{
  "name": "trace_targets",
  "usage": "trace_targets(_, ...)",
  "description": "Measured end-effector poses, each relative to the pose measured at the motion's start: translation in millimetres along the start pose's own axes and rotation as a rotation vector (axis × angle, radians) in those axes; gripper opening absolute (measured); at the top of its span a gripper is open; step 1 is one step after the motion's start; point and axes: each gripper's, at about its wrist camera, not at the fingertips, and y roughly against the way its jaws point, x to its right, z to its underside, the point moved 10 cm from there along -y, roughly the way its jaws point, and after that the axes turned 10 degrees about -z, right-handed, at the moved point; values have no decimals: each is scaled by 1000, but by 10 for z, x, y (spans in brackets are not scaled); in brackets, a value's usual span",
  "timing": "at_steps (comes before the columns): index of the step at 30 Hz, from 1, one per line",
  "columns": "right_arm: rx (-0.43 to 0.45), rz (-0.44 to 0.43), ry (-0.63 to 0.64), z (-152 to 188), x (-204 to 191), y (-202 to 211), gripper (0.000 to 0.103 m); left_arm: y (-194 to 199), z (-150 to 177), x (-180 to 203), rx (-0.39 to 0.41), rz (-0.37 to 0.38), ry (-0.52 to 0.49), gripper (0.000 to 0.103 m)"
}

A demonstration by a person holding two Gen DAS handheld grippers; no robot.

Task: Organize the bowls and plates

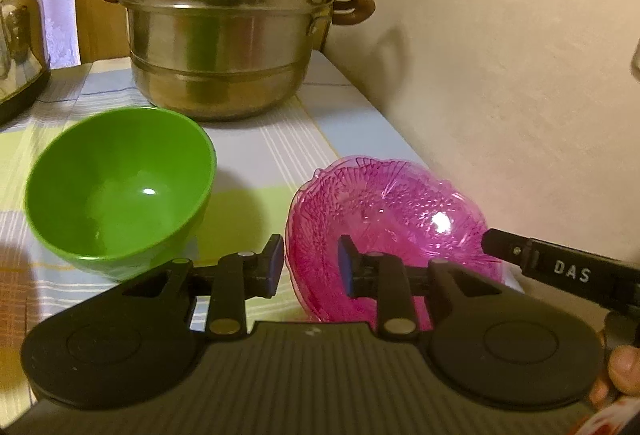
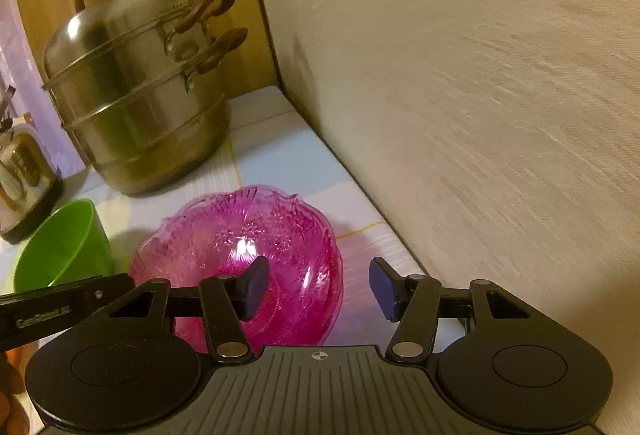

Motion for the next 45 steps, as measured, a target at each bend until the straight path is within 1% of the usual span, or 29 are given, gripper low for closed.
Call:
trace_targets(8, 50, -6, -5, 28, -94, 325, 56, 441, 178, -95, -4, 8, 44, 29)
trace_targets(12, 60, 5, -7, 123, -143, 576, 56, 707, 308, -148, -3, 2, 59, 32)
trace_targets(16, 53, 1, -29, 335, -222, 875, 56, 984, 480, -196, -2, 7, 83, 34)
trace_targets(18, 41, -4, -32, 473, -276, 1003, 56, 1116, 576, -209, 0, 7, 85, 38)
trace_targets(22, 20, -20, -32, 725, -425, 1220, 56, 1360, 797, -264, -13, -6, 82, 40)
trace_targets(24, 11, -31, -37, 845, -495, 1323, 56, 1494, 899, -303, -14, -14, 90, 43)
trace_targets(25, 7, -35, -41, 897, -527, 1375, 56, 1572, 946, -330, -11, -20, 94, 45)
trace_targets(26, 8, -43, -45, 938, -570, 1424, 56, 1652, 986, -358, -4, -26, 95, 49)
trace_targets(27, 11, -57, -47, 974, -634, 1483, 57, 1721, 1014, -379, 5, -31, 93, 51)
trace_targets(28, 11, -66, -41, 1009, -698, 1532, 61, 1809, 1047, -408, 17, -37, 88, 51)
trace_targets(31, 6, -77, -22, 1127, -858, 1661, 66, 2034, 1149, -549, 32, -62, 107, 54)
trace_targets(33, -8, -85, -32, 1227, -937, 1735, 66, 2172, 1212, -673, 37, -78, 139, 59)
trace_targets(36, -37, -117, -42, 1347, -1081, 1818, 67, 2353, 1318, -862, 39, -112, 164, 61)
trace_targets(38, -51, -140, -22, 1401, -1208, 1876, 67, 2458, 1398, -997, 28, -154, 170, 62)
trace_targets(41, -72, -168, 15, 1482, -1419, 1959, 67, 2603, 1500, -1197, 23, -196, 193, 66)
trace_targets(45, -116, -208, 32, 1636, -1648, 2025, 67, 2775, 1609, -1434, 20, -247, 217, 68)
